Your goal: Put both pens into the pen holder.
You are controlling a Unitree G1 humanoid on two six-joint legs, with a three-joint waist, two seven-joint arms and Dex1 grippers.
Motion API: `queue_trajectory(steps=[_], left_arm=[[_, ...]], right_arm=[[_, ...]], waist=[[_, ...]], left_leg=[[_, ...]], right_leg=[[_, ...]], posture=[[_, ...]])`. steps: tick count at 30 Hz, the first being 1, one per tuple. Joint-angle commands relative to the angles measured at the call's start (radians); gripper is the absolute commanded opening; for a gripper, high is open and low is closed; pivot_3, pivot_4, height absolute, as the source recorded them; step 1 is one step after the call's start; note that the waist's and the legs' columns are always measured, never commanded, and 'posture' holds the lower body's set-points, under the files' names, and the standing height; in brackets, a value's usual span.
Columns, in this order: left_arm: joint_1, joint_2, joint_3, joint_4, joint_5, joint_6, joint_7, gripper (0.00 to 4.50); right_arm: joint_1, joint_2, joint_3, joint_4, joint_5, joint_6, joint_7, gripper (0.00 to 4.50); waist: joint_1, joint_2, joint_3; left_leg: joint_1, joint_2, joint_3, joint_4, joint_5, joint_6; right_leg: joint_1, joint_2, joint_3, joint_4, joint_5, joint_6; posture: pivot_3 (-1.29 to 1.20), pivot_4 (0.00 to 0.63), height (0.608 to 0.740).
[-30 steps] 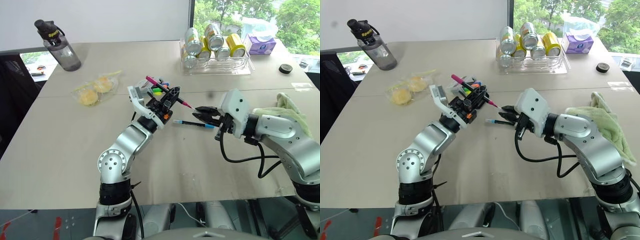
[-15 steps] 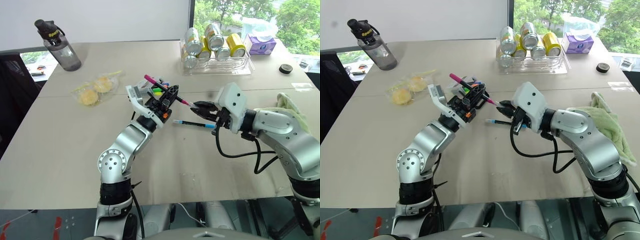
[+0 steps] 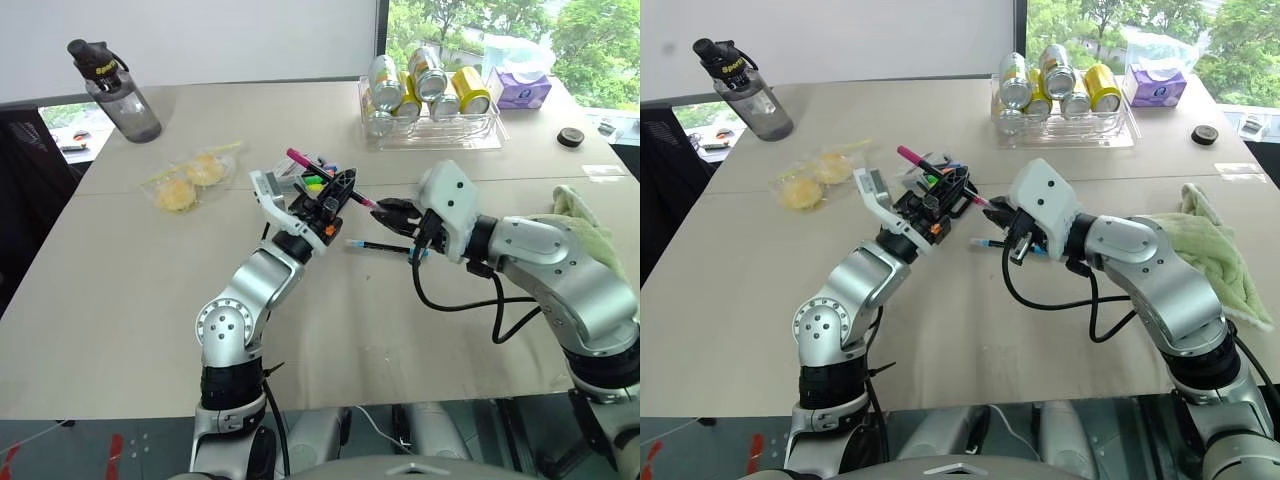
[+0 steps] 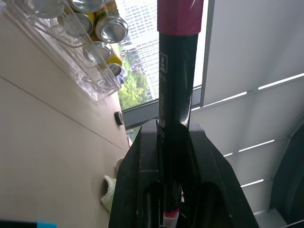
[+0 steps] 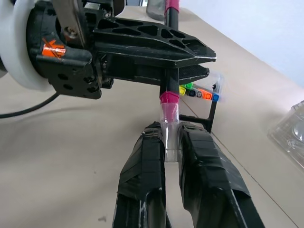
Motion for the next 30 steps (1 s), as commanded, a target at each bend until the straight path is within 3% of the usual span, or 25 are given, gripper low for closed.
queue_trajectory(steps=[1, 7, 18, 30], left_arm=[[-0.012, 0.007, -0.024, -0.005, 0.008, 0.024, -0.02, 0.0], [-0.013, 0.015, -0.032, -0.003, 0.022, 0.036, -0.039, 0.0], [0.005, 0.06, -0.056, -0.014, 0.098, 0.084, -0.134, 0.0], [0.015, 0.023, -0.023, 0.0, 0.097, 0.063, -0.123, 0.0]], right_arm=[[-0.04, 0.052, 0.006, -0.046, 0.022, 0.018, -0.031, 0.02], [-0.06, 0.091, 0.031, -0.067, 0.021, 0.065, -0.052, 0.02], [-0.064, -0.001, 0.048, -0.065, 0.006, 0.04, 0.017, 0.02], [-0.06, 0.027, 0.049, -0.072, 0.01, 0.048, 0.009, 0.02]], waist=[[-0.001, 0.0, 0.0], [-0.001, 0.0, 0.0], [-0.003, 0.0, 0.0], [-0.002, 0.0, 0.0]], left_leg=[[0.0, 0.0, 0.0, 0.0, 0.0, 0.0], [0.0, 0.0, 0.0, 0.0, 0.0, 0.0], [0.0, 0.0, 0.0, -0.001, 0.0, 0.0], [-0.001, 0.0, 0.0, -0.001, 0.0, 0.0]], right_leg=[[0.0, 0.0, 0.0, 0.0, 0.0, 0.0], [0.0, 0.0, 0.0, 0.0, 0.0, 0.0], [-0.001, 0.0, 0.0, 0.0, 0.0, 0.0], [-0.001, 0.0, 0.0, 0.0, 0.0, 0.0]], posture=[[0.0, 0.15, 0.74], [0.0, 0.15, 0.74], [0.0, 0.15, 0.74], [0.0, 0.15, 0.74]])
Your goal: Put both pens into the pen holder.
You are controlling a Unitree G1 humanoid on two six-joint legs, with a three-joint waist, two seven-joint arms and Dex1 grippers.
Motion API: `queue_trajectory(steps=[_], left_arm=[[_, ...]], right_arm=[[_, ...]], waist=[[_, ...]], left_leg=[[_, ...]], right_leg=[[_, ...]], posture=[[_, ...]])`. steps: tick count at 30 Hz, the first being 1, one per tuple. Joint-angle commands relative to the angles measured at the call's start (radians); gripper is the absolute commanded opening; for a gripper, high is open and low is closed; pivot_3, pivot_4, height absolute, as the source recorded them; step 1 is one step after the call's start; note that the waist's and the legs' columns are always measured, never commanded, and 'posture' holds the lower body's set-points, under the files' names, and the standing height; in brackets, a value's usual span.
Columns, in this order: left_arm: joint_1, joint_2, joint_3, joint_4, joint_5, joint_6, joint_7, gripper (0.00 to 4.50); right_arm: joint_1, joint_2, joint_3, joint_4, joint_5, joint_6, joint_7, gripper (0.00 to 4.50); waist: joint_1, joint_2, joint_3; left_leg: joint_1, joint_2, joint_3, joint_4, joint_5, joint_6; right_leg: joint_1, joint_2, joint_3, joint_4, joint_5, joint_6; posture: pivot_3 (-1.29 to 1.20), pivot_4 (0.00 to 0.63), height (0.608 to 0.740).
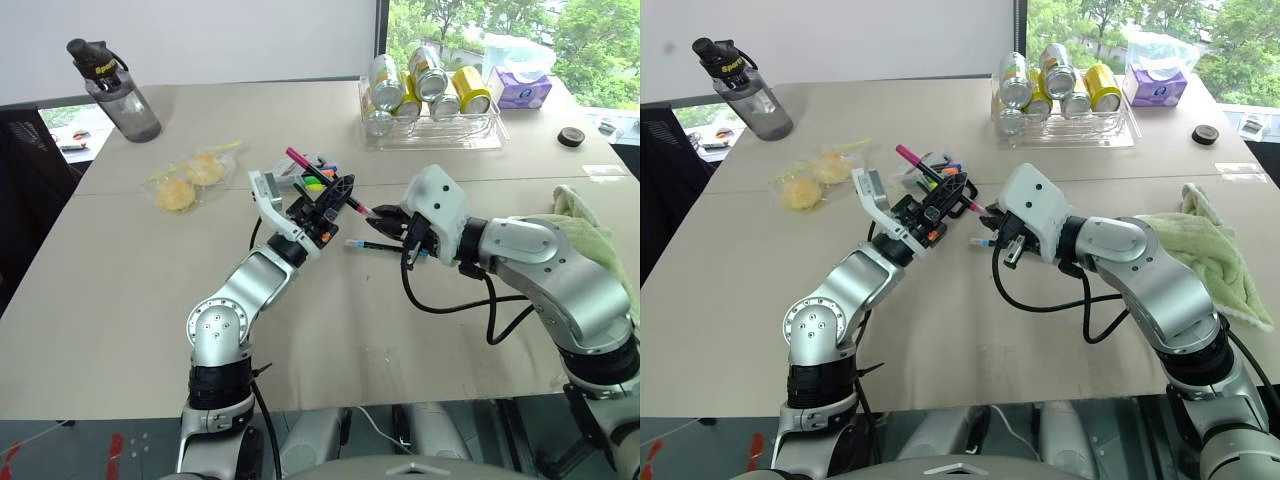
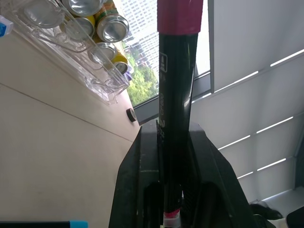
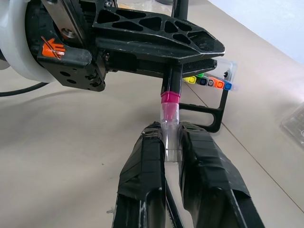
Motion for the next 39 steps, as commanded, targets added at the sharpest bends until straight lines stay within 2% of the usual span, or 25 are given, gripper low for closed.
queue_trajectory(steps=[1, 7, 13, 26, 29, 34, 39], left_arm=[[0.004, -0.024, -0.02, -0.017, -0.021, 0.014, 0.008, 0.0], [0.009, -0.03, -0.016, -0.041, -0.028, 0.021, -0.003, 0.0], [0.021, -0.002, -0.053, -0.144, 0.03, 0.022, -0.05, 0.0], [0.081, -0.004, -0.084, -0.201, 0.035, 0.002, -0.067, 0.0], [0.078, 0.004, -0.084, -0.192, 0.046, 0.006, -0.065, 0.0], [0.077, 0.012, -0.085, -0.19, 0.042, 0.013, -0.061, 0.0], [0.066, 0.013, -0.083, -0.183, 0.039, 0.014, -0.044, 0.0]], right_arm=[[-0.031, 0.026, 0.008, -0.067, 0.023, -0.026, 0.009, 0.02], [-0.023, 0.055, 0.026, -0.065, 0.006, -0.05, -0.01, 0.02], [0.026, 0.095, 0.065, -0.068, -0.061, -0.2, -0.021, 0.02], [0.126, 0.214, 0.043, -0.061, -0.081, -0.315, -0.064, 0.02], [0.123, 0.193, 0.052, -0.055, -0.113, -0.331, -0.051, 0.02], [0.11, 0.098, 0.103, -0.015, -0.247, -0.448, -0.017, 0.02], [0.097, 0.108, 0.124, 0.014, -0.33, -0.526, -0.044, 0.02]], waist=[[0.0, 0.0, 0.0], [0.0, 0.0, 0.0], [-0.001, 0.0, 0.0], [-0.001, 0.0, 0.0], [-0.001, 0.0, 0.0], [-0.001, 0.0, 0.0], [-0.002, 0.0, 0.0]], left_leg=[[0.0, 0.0, 0.0, 0.0, 0.0, 0.0], [0.0, 0.0, 0.0, 0.0, 0.0, 0.0], [0.0, 0.0, 0.0, -0.001, 0.0, 0.0], [0.0, 0.0, 0.0, 0.0, 0.0, 0.0], [0.0, 0.0, 0.0, 0.0, 0.0, 0.0], [0.0, 0.0, 0.0, 0.0, 0.0, 0.0], [0.001, 0.0, 0.0, -0.001, 0.0, 0.0]], right_leg=[[0.0, 0.0, 0.0, 0.0, 0.0, 0.0], [0.0, 0.0, 0.0, 0.0, 0.0, 0.0], [-0.001, 0.0, 0.0, 0.0, 0.0, 0.0], [0.0, 0.0, 0.0, 0.0, 0.0, 0.0], [0.0, 0.0, 0.0, 0.0, 0.0, 0.0], [0.0, 0.0, -0.001, 0.0, 0.0, 0.0], [0.0, 0.0, 0.0, 0.001, 0.0, 0.0]], posture=[[0.0, 0.15, 0.74], [0.0, 0.15, 0.74], [0.0, 0.15, 0.74], [0.0, 0.15, 0.74], [0.0, 0.15, 0.74], [0.0, 0.15, 0.74], [0.0, 0.15, 0.74]])
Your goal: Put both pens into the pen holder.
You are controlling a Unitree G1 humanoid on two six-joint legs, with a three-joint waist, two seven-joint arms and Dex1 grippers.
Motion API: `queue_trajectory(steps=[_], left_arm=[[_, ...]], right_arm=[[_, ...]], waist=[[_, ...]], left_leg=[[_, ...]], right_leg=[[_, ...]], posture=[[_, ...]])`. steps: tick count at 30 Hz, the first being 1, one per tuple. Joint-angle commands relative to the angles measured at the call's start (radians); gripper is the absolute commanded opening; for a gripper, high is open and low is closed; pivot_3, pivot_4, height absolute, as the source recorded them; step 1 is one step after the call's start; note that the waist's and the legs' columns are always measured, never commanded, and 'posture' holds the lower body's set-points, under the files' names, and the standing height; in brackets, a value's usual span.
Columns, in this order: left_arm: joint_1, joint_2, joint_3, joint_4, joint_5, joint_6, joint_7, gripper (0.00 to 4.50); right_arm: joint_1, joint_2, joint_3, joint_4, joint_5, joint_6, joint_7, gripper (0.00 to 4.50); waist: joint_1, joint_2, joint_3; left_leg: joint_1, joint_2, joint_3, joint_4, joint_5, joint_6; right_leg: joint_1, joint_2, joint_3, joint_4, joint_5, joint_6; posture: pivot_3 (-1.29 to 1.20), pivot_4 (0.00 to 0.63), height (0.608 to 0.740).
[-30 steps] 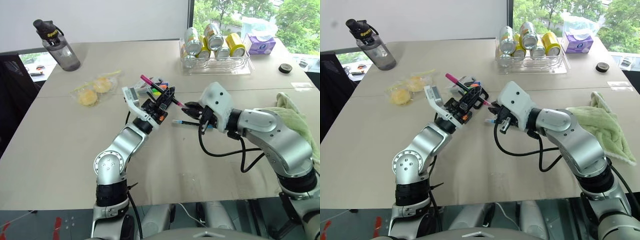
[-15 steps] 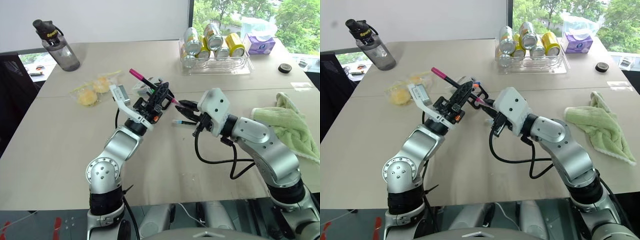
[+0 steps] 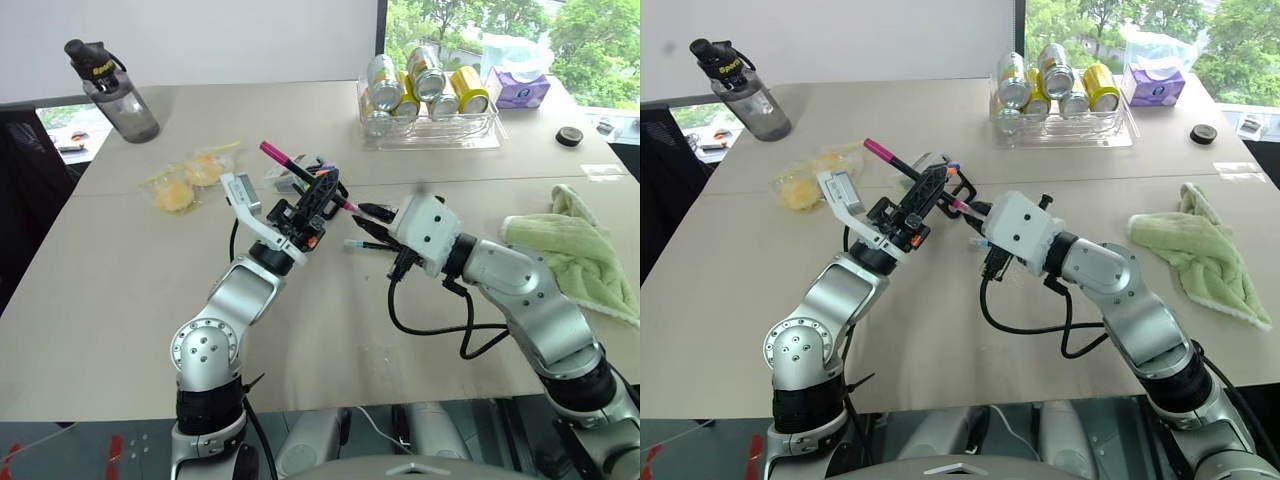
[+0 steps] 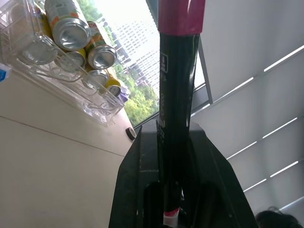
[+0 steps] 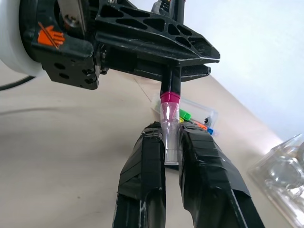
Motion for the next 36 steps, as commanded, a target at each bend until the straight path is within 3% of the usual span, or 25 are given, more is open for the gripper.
queue_trajectory(steps=[1, 11, 36], left_arm=[[-0.021, -0.01, -0.098, -0.02, -0.021, 0.061, 0.001, 0.0], [-0.061, -0.085, -0.076, 0.008, -0.02, 0.006, 0.091, 0.0], [-0.089, -0.11, -0.067, 0.022, -0.084, 0.006, 0.184, 0.0]], right_arm=[[-0.05, 0.034, 0.035, -0.015, -0.066, -0.096, -0.024, 0.02], [-0.029, 0.094, 0.066, -0.005, -0.198, -0.14, -0.071, 0.02], [-0.034, 0.166, 0.102, 0.129, -0.511, -0.443, -0.189, 0.02]], waist=[[0.001, 0.0, 0.0], [0.002, 0.0, 0.0], [0.001, 0.0, 0.0]], left_leg=[[0.0, 0.0, 0.0, 0.0, 0.0, 0.0], [0.0, 0.0, 0.0, 0.0, 0.0, 0.0], [0.0, 0.0, 0.001, 0.0, 0.0, 0.0]], right_leg=[[0.0, 0.0, 0.0, 0.0, 0.0, 0.0], [0.0, 0.0, 0.0, 0.0, 0.0, 0.0], [0.0, 0.0, -0.001, 0.0, 0.0, 0.0]], posture=[[0.0, 0.15, 0.74], [0.0, 0.15, 0.74], [0.0, 0.15, 0.74]])
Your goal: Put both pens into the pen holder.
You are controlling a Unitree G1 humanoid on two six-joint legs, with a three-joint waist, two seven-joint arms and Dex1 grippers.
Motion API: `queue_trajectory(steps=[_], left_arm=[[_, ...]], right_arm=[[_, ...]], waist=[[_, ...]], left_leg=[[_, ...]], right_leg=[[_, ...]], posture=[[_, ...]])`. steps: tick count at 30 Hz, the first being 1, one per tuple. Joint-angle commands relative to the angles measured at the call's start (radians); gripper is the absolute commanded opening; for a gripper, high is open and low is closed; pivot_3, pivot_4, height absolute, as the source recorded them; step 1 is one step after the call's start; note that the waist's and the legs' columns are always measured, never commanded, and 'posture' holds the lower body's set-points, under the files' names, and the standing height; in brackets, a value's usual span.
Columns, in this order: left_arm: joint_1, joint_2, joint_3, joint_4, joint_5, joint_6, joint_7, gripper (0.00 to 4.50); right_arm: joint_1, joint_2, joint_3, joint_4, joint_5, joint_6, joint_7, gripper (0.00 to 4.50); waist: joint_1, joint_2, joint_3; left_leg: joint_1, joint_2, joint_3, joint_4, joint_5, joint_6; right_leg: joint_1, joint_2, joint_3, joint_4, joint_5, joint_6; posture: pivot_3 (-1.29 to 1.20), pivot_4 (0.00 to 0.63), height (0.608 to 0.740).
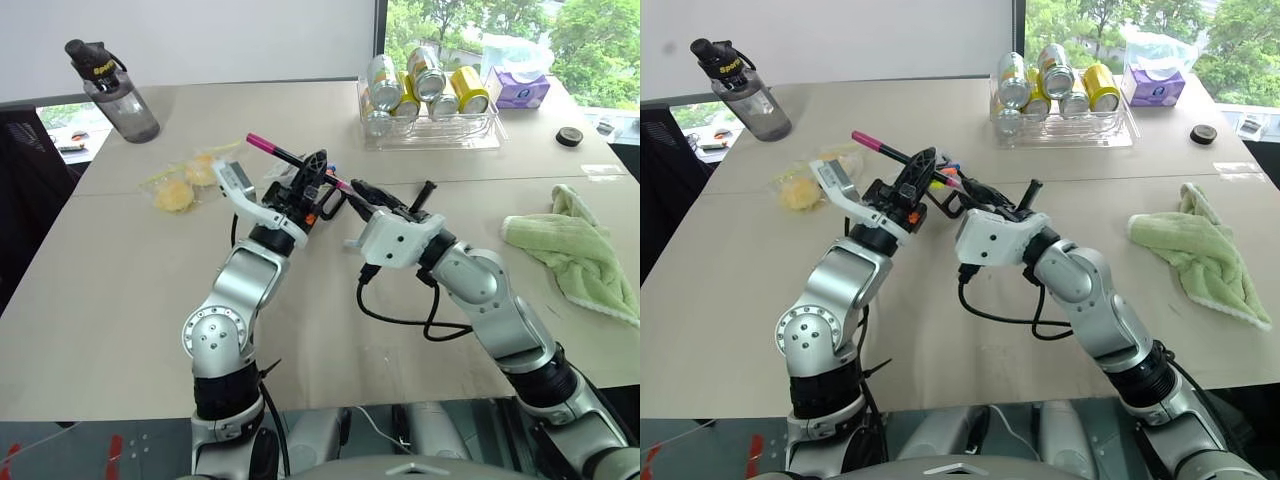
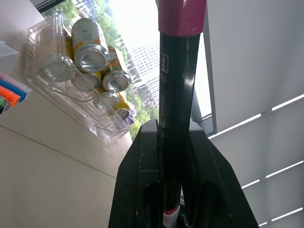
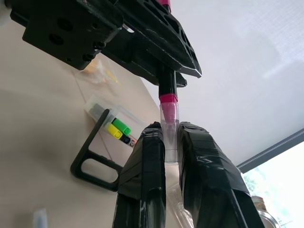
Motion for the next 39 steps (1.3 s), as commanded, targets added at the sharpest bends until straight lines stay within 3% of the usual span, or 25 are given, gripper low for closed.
queue_trajectory(steps=[1, 15, 37, 39], left_arm=[[-0.006, -0.013, -0.101, 0.001, -0.044, 0.068, -0.001, 0.0], [-0.016, -0.021, -0.115, 0.006, -0.05, 0.069, 0.014, 0.0], [-0.007, -0.016, -0.16, 0.014, -0.047, 0.112, -0.028, 0.0], [-0.003, -0.008, -0.159, 0.013, -0.039, 0.116, -0.034, 0.0]], right_arm=[[-0.028, 0.032, 0.028, -0.037, -0.03, -0.11, -0.041, 0.02], [-0.022, 0.055, 0.058, 0.049, -0.197, -0.269, -0.13, 0.02], [-0.079, 0.161, 0.035, 0.142, -0.158, -0.376, -0.175, 0.02], [-0.061, 0.158, 0.027, 0.13, -0.152, -0.354, -0.155, 0.97]], waist=[[0.0, 0.0, 0.0], [-0.001, 0.0, 0.0], [-0.015, 0.0, 0.0], [-0.02, 0.0, 0.0]], left_leg=[[0.0, 0.0, 0.0, 0.0, 0.0, 0.0], [0.001, 0.0, 0.001, 0.0, 0.0, 0.0], [0.001, 0.0, 0.001, 0.0, 0.0, 0.0], [0.001, 0.0, 0.001, 0.0, 0.0, 0.0]], right_leg=[[0.0, 0.0, 0.0, 0.0, 0.0, 0.0], [0.0, 0.0, 0.0, 0.0, 0.0, 0.0], [0.0, 0.001, 0.0, 0.001, 0.0, 0.0], [0.0, 0.001, 0.0, 0.001, 0.0, 0.0]], posture=[[0.0, 0.15, 0.74], [0.0, 0.15, 0.74], [0.0, 0.15, 0.74], [0.0, 0.15, 0.74]])
